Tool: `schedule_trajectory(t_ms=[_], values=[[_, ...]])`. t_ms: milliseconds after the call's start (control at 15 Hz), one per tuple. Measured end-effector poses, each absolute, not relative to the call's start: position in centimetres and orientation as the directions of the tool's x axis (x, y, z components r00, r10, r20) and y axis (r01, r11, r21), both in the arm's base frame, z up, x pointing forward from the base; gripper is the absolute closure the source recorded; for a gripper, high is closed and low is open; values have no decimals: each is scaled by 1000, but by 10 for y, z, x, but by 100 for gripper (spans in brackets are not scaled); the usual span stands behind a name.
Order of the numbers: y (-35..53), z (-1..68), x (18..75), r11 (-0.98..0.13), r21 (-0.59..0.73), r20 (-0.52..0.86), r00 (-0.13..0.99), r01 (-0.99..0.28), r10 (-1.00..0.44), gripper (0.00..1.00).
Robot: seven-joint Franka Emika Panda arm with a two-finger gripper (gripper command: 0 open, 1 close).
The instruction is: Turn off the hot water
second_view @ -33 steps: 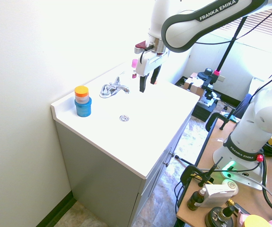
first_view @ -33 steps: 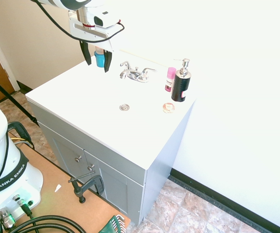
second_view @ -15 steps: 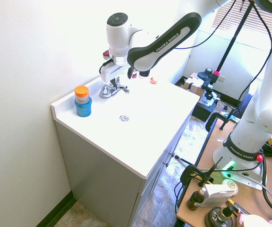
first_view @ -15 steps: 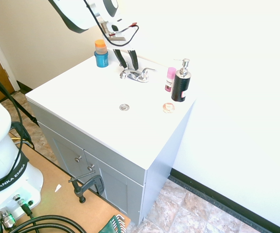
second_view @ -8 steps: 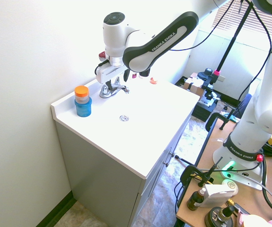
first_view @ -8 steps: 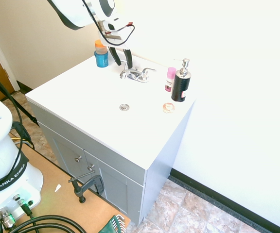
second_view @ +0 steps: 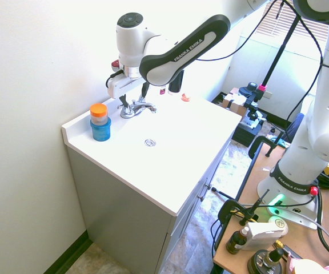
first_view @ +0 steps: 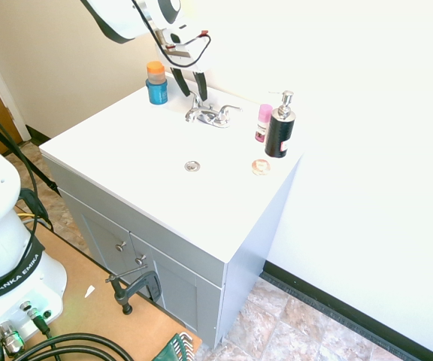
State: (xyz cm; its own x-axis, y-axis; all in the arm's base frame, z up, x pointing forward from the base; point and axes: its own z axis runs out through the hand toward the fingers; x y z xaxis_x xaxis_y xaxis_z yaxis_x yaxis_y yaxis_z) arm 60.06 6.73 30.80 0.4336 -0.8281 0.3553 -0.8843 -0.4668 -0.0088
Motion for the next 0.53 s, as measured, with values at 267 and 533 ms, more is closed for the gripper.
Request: schedule_trajectory(t_ms=[267,533], values=[[59,313,592,-468,-12,303,443,-884,-844,0],[33,333,544,-491,8,261,476,-871,-840,0]])
